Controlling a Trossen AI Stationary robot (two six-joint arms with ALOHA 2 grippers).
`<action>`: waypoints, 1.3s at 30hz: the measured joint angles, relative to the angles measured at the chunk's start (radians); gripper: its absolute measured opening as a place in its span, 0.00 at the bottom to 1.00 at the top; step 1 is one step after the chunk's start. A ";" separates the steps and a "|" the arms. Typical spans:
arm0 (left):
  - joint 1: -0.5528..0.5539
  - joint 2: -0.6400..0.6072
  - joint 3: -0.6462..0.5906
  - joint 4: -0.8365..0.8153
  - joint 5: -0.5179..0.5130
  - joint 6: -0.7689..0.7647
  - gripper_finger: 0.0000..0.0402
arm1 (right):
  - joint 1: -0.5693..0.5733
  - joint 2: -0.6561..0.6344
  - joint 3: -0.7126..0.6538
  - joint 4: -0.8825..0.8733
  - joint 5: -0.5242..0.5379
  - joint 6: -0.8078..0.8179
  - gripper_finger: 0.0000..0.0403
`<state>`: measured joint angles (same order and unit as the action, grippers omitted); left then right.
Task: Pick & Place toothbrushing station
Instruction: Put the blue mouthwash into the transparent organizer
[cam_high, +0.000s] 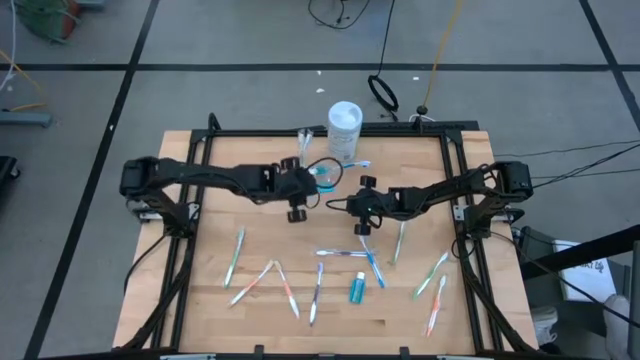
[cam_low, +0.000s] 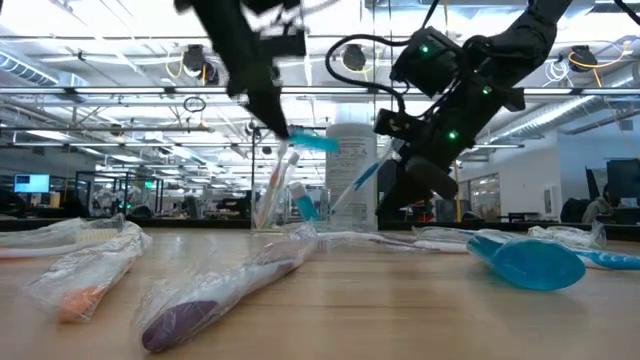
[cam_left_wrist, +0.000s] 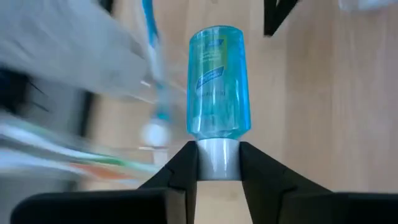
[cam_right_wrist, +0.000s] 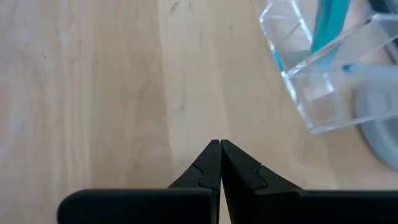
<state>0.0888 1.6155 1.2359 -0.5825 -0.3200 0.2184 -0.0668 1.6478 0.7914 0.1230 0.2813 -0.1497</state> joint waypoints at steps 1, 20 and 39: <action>-0.002 -0.001 0.047 -0.058 -0.033 0.085 0.22 | 0.004 0.000 -0.006 -0.001 0.000 0.005 0.00; 0.138 0.168 0.140 0.022 -0.347 1.210 0.22 | 0.003 0.000 -0.042 0.066 0.001 -0.020 0.00; 0.137 0.276 0.140 0.143 -0.444 1.539 0.50 | 0.003 0.000 -0.042 0.075 0.000 -0.023 0.00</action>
<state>0.2256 1.8915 1.3758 -0.4399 -0.7640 1.7578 -0.0635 1.6478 0.7490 0.1978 0.2817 -0.1724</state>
